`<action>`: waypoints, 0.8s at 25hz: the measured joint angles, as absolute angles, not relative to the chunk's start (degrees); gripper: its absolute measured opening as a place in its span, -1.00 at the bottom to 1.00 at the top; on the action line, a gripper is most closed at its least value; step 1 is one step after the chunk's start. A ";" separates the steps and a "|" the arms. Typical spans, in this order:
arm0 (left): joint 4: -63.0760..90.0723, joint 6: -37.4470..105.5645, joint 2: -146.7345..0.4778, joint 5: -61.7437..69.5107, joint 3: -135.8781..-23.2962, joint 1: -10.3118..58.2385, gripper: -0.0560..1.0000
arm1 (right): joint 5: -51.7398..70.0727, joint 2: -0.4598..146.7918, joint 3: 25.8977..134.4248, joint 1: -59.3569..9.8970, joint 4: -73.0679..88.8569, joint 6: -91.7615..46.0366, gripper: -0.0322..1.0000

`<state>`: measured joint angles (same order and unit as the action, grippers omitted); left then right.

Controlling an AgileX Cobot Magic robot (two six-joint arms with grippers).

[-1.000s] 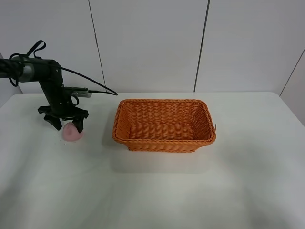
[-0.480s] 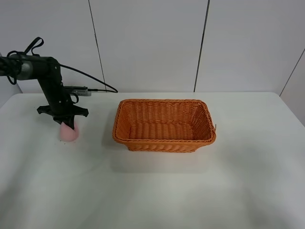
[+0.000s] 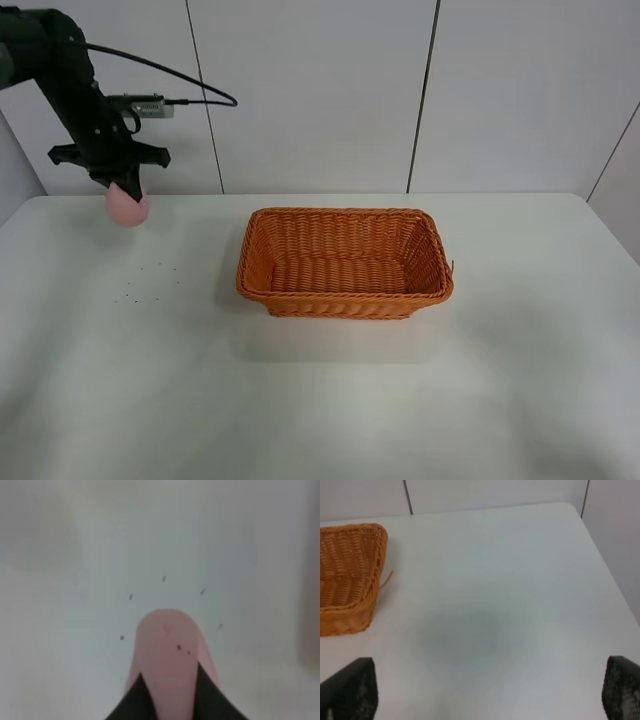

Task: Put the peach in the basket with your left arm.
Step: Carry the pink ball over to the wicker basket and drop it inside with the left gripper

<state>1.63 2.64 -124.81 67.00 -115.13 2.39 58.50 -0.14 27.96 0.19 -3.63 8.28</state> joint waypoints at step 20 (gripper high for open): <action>2.70 1.70 -134.40 66.67 -127.36 33.15 -0.60 | 58.50 -0.14 27.96 0.19 -3.63 8.28 0.41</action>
